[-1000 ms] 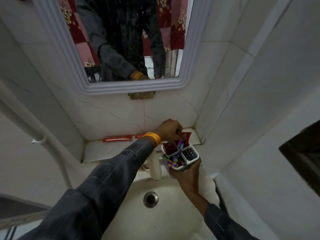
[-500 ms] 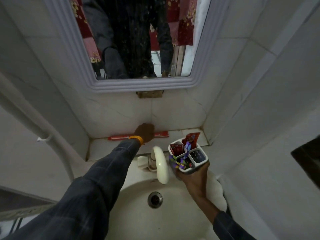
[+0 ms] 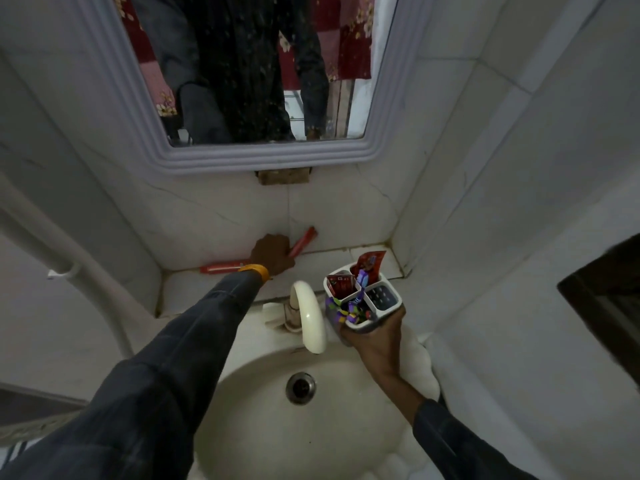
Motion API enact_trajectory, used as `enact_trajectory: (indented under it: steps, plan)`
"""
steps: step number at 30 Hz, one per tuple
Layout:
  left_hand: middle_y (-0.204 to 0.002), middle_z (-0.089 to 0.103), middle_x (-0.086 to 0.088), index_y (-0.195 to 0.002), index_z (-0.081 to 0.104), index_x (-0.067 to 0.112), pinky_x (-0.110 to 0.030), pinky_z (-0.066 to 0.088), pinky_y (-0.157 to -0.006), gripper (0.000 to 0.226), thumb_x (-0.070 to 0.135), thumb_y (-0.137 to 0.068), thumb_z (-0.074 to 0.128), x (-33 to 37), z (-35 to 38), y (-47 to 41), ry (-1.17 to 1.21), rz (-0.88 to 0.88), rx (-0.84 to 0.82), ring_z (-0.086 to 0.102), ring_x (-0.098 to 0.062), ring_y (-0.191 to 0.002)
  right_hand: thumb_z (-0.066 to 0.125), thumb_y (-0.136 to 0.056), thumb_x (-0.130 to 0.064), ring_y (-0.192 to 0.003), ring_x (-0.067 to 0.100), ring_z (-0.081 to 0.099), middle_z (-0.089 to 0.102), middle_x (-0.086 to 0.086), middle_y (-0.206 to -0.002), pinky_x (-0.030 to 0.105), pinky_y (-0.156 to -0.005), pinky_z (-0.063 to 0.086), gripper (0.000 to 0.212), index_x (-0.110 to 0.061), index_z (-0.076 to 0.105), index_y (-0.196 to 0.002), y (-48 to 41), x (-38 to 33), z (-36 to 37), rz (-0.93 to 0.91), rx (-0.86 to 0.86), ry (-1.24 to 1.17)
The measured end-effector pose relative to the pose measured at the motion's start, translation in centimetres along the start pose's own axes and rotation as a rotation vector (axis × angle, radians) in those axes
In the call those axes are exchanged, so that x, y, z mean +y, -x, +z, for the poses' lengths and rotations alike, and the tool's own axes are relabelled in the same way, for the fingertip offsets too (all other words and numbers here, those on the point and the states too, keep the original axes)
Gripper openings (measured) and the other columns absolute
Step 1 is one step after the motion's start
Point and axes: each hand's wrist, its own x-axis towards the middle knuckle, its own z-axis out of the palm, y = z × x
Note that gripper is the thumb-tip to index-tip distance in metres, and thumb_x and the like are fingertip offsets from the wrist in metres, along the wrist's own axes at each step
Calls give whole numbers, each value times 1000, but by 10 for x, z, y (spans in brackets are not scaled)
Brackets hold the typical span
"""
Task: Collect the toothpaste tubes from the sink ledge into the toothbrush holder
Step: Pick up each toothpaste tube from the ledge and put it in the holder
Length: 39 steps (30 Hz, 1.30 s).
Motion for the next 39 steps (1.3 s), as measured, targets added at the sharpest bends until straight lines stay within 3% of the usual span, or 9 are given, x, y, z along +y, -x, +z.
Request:
enact_trajectory:
  steps: [5,10,16,18,21,26,31,34,39]
  plan:
    - [-88,73,-10,-94,70,3,-35,61,-75,25,18,-77,80,43,-57,33,421,94,164,70,-23,-74,106,-55,-5,-123,4,68,64,2,-143,11,-92,57,113,-15,40,-147,3,-3,-1,18,5,-4]
    - [-87,73,-4,-86,63,19,-26,62,-70,21,13,-76,81,112,-90,74,599,312,91,73,-17,-77,107,-54,-11,-128,15,68,64,5,-144,32,-102,61,114,-14,42,-147,2,-5,-2,21,16,0]
    - [-80,77,-4,-79,74,12,-25,57,-67,24,24,-63,88,165,-40,82,258,390,-18,71,-14,-71,104,-54,-4,-119,-5,66,65,3,-136,13,-93,58,107,-9,44,-142,0,-4,-2,25,-1,0]
    - [-74,75,-3,-73,72,15,-23,51,-60,22,27,-61,86,172,-19,79,140,407,-15,69,-17,-68,105,-52,-20,-120,-4,65,66,5,-134,22,-99,59,109,-7,48,-143,-1,-4,-3,-7,0,22]
    - [-77,76,-3,-74,72,16,-28,55,-67,13,19,-65,80,172,1,74,29,426,-10,68,-21,-72,100,-51,-43,-123,6,66,67,1,-133,24,-106,56,109,-11,50,-143,0,-9,-5,-59,-7,71]
    - [-83,77,-5,-78,75,13,-28,56,-73,5,9,-75,73,165,4,70,-2,465,31,70,-21,-78,106,-53,-19,-125,-8,61,63,-5,-137,25,-107,56,110,-24,43,-143,6,-5,-9,-69,16,57]
    - [-75,77,-8,-79,74,6,-29,61,-61,5,6,-74,75,130,-24,64,336,350,95,73,-20,-63,105,-52,-8,-130,11,65,63,-2,-144,43,-105,60,113,-23,42,-144,7,-3,-9,-5,1,3]
    - [-89,77,-8,-87,74,10,-34,59,-77,9,12,-79,71,69,-33,47,194,160,241,73,-26,-81,107,-53,-6,-127,12,68,65,-2,-142,44,-104,60,111,-25,44,-142,8,-4,-8,-26,-11,-12]
    - [-144,52,-16,-139,51,11,-37,39,-111,51,16,-90,65,-38,-22,39,-14,-162,66,49,-34,-131,99,-56,15,-108,-20,66,63,-17,-127,4,-87,53,102,-29,45,-131,8,-5,-3,-43,12,-45]
